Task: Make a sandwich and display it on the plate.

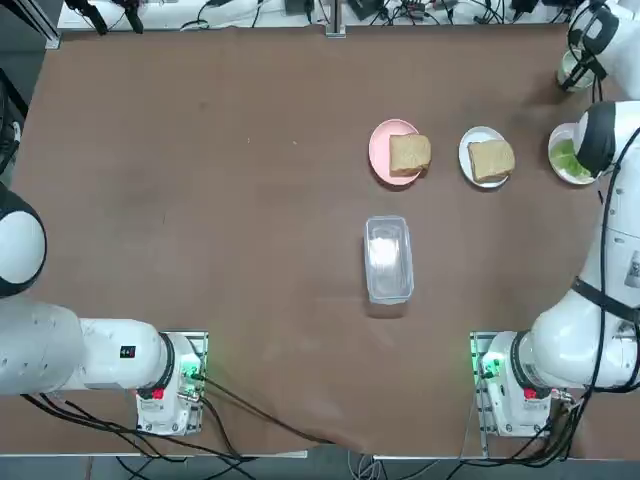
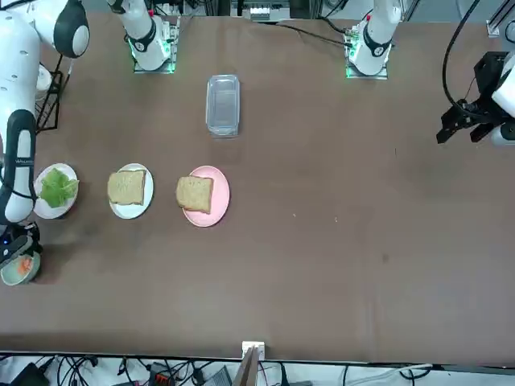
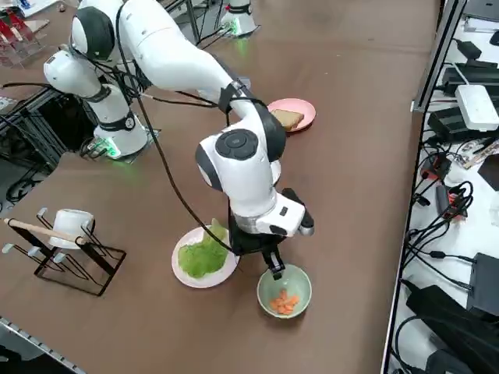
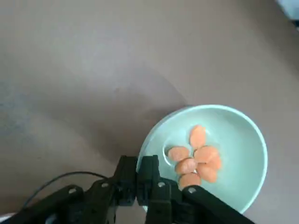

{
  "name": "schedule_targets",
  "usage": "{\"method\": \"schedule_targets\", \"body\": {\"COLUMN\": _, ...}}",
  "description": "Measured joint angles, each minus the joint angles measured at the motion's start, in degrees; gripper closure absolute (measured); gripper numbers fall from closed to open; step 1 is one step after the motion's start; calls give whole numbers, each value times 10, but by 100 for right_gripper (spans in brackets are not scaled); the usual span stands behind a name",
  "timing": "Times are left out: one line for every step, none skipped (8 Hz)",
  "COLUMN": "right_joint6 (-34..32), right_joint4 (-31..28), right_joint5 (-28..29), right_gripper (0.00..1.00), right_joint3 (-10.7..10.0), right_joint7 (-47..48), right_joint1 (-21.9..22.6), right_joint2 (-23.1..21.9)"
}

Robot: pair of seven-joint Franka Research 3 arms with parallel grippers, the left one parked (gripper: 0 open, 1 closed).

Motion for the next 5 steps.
{"method": "schedule_targets", "body": {"right_joint6": -20, "right_joint4": 7, "right_joint5": 3, "right_gripper": 97, "right_joint3": 0, "right_joint7": 7, "right_joint1": 1, "right_joint2": -13}}
{"method": "schedule_targets", "body": {"right_joint6": -52, "right_joint4": 15, "right_joint5": 6, "right_gripper": 97, "right_joint3": 0, "right_joint7": 25, "right_joint1": 3, "right_joint2": -31}}
{"method": "schedule_targets", "body": {"right_joint6": -91, "right_joint4": 21, "right_joint5": 8, "right_gripper": 97, "right_joint3": 1, "right_joint7": 58, "right_joint1": 12, "right_joint2": -54}}
{"method": "schedule_targets", "body": {"right_joint6": -135, "right_joint4": 24, "right_joint5": 9, "right_gripper": 97, "right_joint3": 1, "right_joint7": 104, "right_joint1": 26, "right_joint2": -82}}
{"method": "schedule_targets", "body": {"right_joint6": -187, "right_joint4": 24, "right_joint5": 9, "right_gripper": 97, "right_joint3": 1, "right_joint7": 159, "right_joint1": 40, "right_joint2": -109}}
